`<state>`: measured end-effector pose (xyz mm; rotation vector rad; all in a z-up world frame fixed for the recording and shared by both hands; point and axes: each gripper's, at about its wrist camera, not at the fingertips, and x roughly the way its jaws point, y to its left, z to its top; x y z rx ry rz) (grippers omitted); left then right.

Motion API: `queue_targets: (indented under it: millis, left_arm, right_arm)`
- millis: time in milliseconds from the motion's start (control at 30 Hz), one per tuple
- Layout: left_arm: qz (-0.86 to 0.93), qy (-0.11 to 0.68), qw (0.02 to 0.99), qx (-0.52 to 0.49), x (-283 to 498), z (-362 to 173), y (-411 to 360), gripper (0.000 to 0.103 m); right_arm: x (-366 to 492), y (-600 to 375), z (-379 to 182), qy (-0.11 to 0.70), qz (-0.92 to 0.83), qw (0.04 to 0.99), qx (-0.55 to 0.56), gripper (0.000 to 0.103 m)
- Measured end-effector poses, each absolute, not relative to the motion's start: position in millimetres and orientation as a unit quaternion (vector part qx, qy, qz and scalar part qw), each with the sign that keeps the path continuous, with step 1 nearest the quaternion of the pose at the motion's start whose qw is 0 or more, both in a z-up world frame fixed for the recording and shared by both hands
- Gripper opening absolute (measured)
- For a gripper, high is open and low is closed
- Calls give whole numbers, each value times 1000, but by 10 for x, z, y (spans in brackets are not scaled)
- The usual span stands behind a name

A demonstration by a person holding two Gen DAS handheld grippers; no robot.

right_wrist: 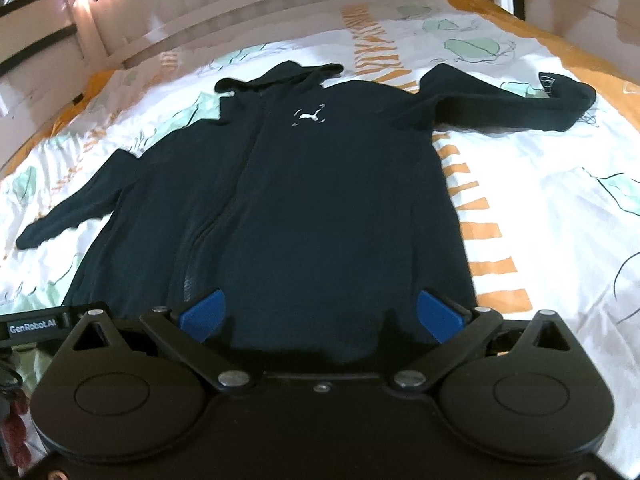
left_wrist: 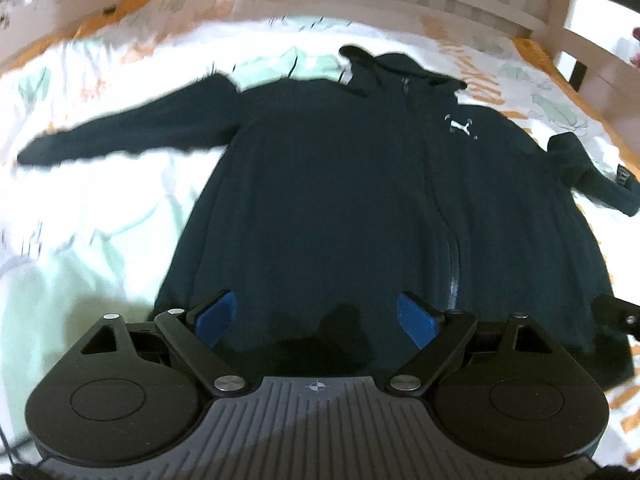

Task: Fold large clothes
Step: 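Grasp the cuff of the hoodie sleeve with the left tool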

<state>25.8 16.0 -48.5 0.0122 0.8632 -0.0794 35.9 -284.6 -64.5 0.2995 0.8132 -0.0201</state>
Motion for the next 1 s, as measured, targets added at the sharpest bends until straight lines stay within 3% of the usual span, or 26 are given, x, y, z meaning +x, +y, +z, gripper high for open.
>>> queue_targets:
  millis: [500,1000]
  left_arm:
    - [-28,362,930,57,1030,-502,-80,88]
    - [40,351,934,-61,1629,-479,1410,89]
  right_arm:
    - [900,-3806,-715,387,-73,906,155,102]
    - [1385,-3205,-733,383,3,914,134,102]
